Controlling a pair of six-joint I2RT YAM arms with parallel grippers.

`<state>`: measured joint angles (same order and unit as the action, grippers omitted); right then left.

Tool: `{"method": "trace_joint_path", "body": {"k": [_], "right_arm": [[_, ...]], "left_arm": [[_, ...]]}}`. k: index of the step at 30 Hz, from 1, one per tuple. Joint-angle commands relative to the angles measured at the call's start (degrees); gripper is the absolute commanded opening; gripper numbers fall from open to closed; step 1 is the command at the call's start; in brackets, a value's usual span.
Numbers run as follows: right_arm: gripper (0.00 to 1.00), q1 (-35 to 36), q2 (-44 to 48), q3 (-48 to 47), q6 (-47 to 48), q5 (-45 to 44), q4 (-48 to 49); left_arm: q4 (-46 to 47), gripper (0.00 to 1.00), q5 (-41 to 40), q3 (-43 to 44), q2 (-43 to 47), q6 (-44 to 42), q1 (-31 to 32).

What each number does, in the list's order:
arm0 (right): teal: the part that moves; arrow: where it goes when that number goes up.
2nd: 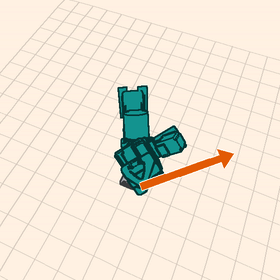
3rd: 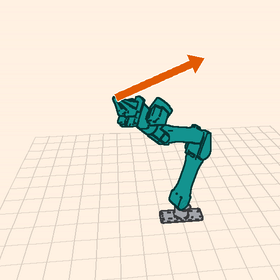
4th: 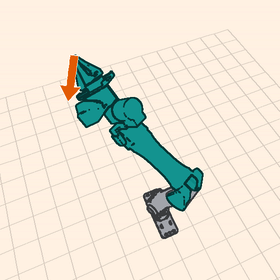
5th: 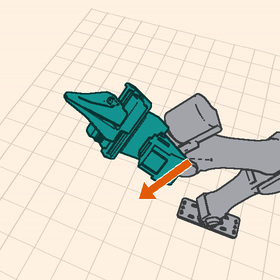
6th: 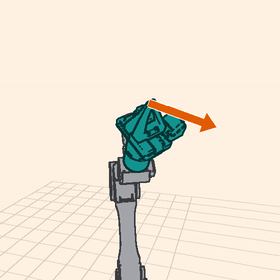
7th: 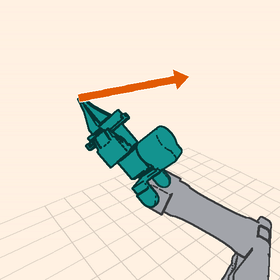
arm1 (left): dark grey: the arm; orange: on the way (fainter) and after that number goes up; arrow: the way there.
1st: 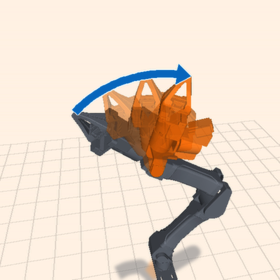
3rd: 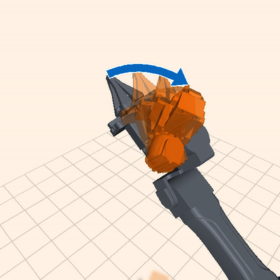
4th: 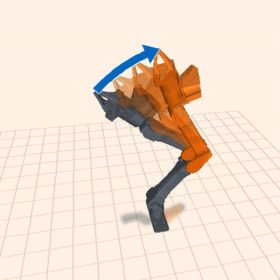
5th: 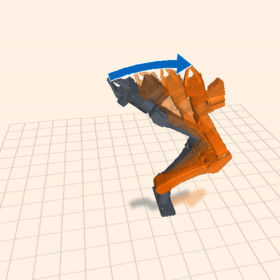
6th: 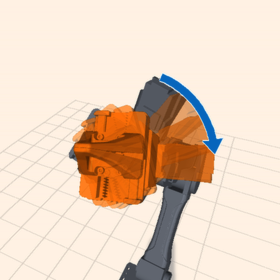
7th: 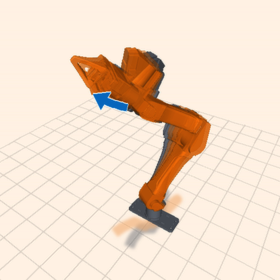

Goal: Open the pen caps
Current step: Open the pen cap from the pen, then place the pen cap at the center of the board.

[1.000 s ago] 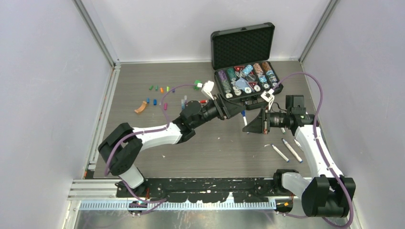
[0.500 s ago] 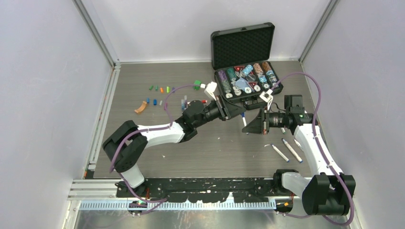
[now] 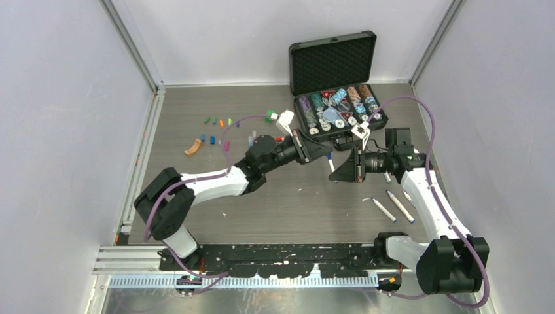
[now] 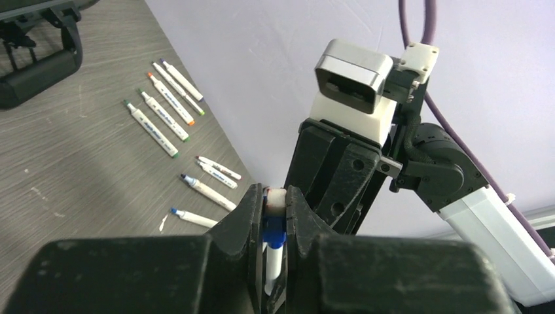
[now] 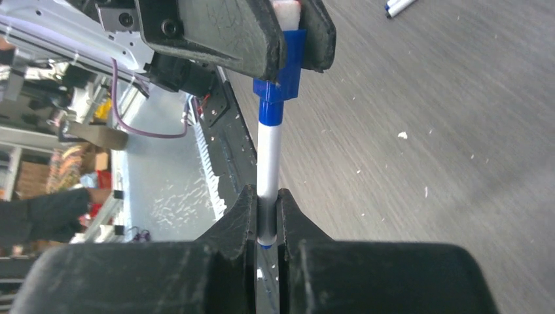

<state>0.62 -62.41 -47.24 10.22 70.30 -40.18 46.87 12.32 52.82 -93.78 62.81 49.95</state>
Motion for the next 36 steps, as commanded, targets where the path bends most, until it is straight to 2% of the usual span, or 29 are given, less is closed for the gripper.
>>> {"method": "trace_joint_path", "body": {"k": [1,8,15,17,19,22,25,28,32,36], "right_arm": [[0.00,4.0,0.0,-1.1,3.0,-1.9,-2.8],[0.00,6.2,-1.1,-1.6,4.6,-4.1,-4.1],[0.00,6.2,-0.8,-2.9,7.7,-5.0,-6.1],[0.00,6.2,-0.5,-4.4,11.6,-6.1,-9.7],[0.00,6.2,0.0,-6.1,15.4,-7.8,-12.9],[0.00,6.0,1.5,-7.1,18.0,-10.7,-15.4],[0.00,5.2,3.5,-7.0,18.6,-12.6,-15.4],[0.00,4.6,4.6,-6.7,18.9,-13.4,-15.3],[0.00,4.1,4.9,-6.8,19.0,-13.5,-15.5],[0.00,3.5,5.3,-6.8,19.2,-13.5,-15.8]], "left_arm": [[1.0,0.00,-7.0,2.9,6.0,-0.2,-9.5],[1.7,0.00,-5.5,4.2,7.4,5.6,-20.5],[-5.3,0.00,-0.8,1.0,13.0,2.3,-26.0],[-13.1,0.00,4.0,0.6,15.0,0.4,-28.6],[-24.8,0.00,8.8,1.5,16.7,-4.3,-31.6],[-48.2,0.00,12.2,5.6,17.6,-15.4,-35.2],[-69.7,0.00,9.1,12.6,15.8,-28.8,-36.6],[-83.2,0.00,4.7,19.9,12.0,-37.5,-36.7],[-92.0,0.00,1.3,27.3,4.4,-43.7,-36.7],[-94.8,0.01,-1.8,31.1,-2.2,-46.4,-36.7]]}}
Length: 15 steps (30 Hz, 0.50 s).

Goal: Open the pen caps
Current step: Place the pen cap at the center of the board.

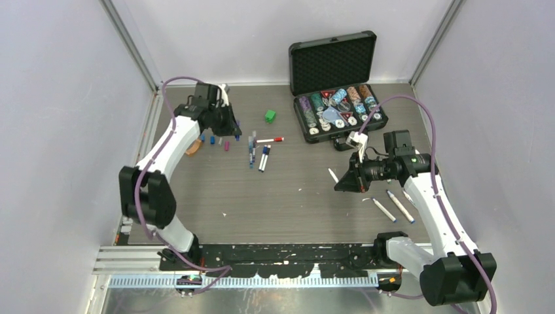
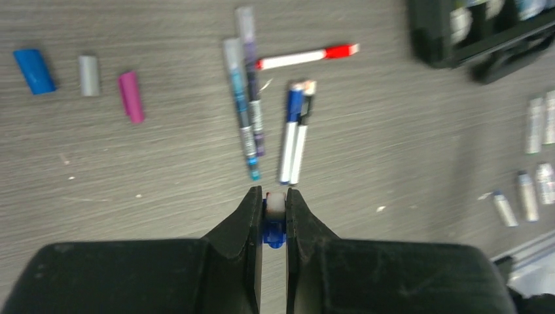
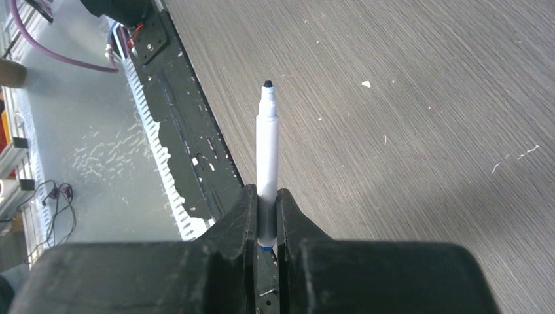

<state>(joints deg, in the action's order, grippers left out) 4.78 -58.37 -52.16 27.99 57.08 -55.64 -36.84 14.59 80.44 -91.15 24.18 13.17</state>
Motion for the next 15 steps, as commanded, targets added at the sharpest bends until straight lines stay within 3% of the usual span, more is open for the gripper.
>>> {"method": "trace_joint_path", "body": {"k": [1,15], "right_arm": [[0.00,-0.7,1.4,-1.8,1.5,-0.3,-0.3],[0.00,-1.0,0.8,-1.9,1.9,-0.4,-0.7]], "left_arm": [[-11.3,0.01,-4.4,4.0,-6.1,-8.0,0.1],[-15.2,0.05,-9.8,15.6,-23.3,-10.5,0.1]]}}
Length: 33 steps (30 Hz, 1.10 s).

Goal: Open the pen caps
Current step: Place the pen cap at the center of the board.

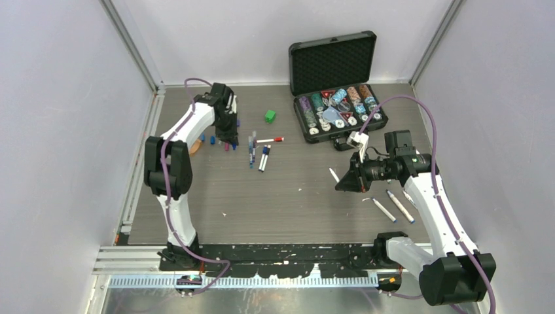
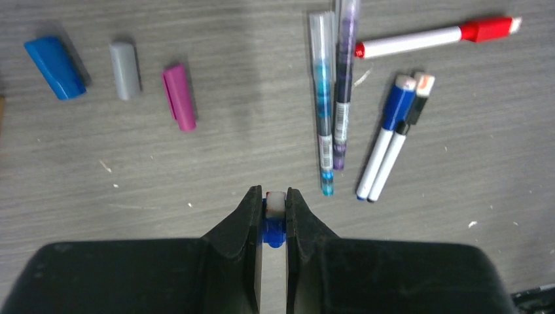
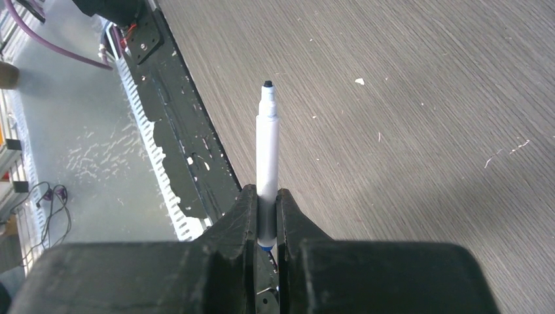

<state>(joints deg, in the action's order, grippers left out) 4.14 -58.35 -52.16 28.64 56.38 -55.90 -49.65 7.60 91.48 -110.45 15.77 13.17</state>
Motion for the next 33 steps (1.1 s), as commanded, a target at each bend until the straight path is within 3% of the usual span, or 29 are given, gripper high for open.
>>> {"method": "trace_joint_path", "body": {"k": [1,13,33], "right_arm": [[0.00,-0.3,0.7,-1.9,1.3,0.2,-0.4],[0.00,-0.6,0.5,-2.1,2.0,0.4,-1.2],[0.00,-0.6,-0.1,-2.2,3.1,0.7,-2.3]], "left_arm": [[-2.8,0.05,-3.4,5.8,-5.3,-2.3,0.1],[-5.9,0.08,-7.0,17.6,-17.2,-3.8,0.1],[-7.4,0.24,-7.2,21.4,-21.1,-4.3,0.1]]}}
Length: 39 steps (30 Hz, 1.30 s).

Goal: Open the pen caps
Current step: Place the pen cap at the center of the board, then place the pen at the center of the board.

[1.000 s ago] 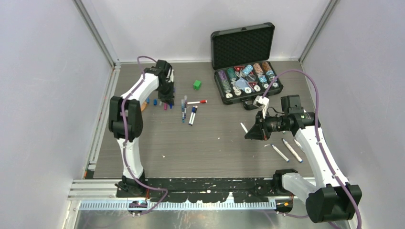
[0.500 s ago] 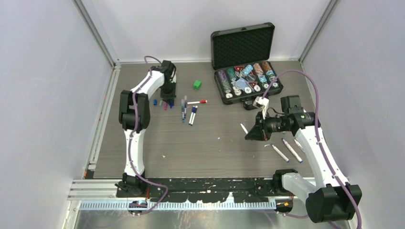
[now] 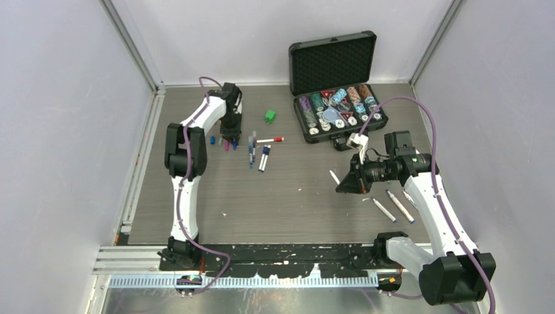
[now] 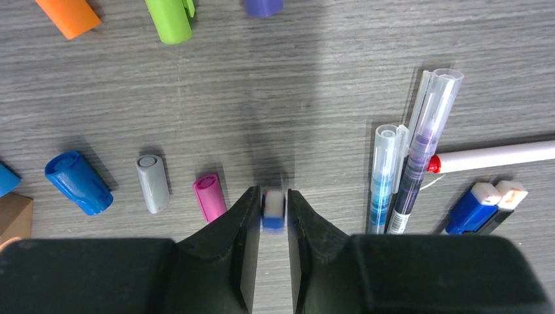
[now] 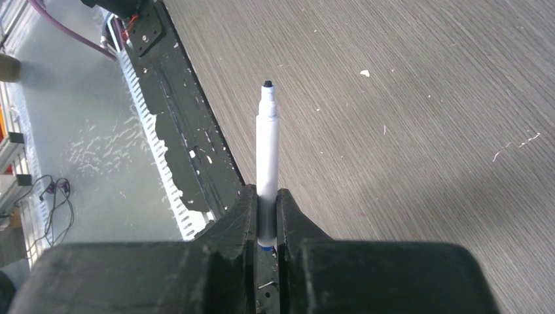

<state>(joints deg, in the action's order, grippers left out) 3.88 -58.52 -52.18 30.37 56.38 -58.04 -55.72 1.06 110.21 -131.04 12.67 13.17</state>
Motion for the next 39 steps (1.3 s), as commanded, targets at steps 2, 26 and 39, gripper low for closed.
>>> {"method": "trace_joint_path", "body": {"k": [2,26,39], "right_arm": [[0.00,-0.5,0.1,-2.3,1.4,0.7,-0.2],[0.00,-5.1,0.9,-2.7,3.2,-1.9,-1.4],[0.00,-9.8,1.8,-7.8,7.2,-16.1,-6.0]], "left_arm": [[-1.6,0.25,-0.6,3.0,-0.6,-1.3,0.1],[12.8,0.52,14.1,-23.9,41.5,2.1,-0.2],[18.8,0.97,15.9,-49.8,70.2,3.3,-4.7]]}}
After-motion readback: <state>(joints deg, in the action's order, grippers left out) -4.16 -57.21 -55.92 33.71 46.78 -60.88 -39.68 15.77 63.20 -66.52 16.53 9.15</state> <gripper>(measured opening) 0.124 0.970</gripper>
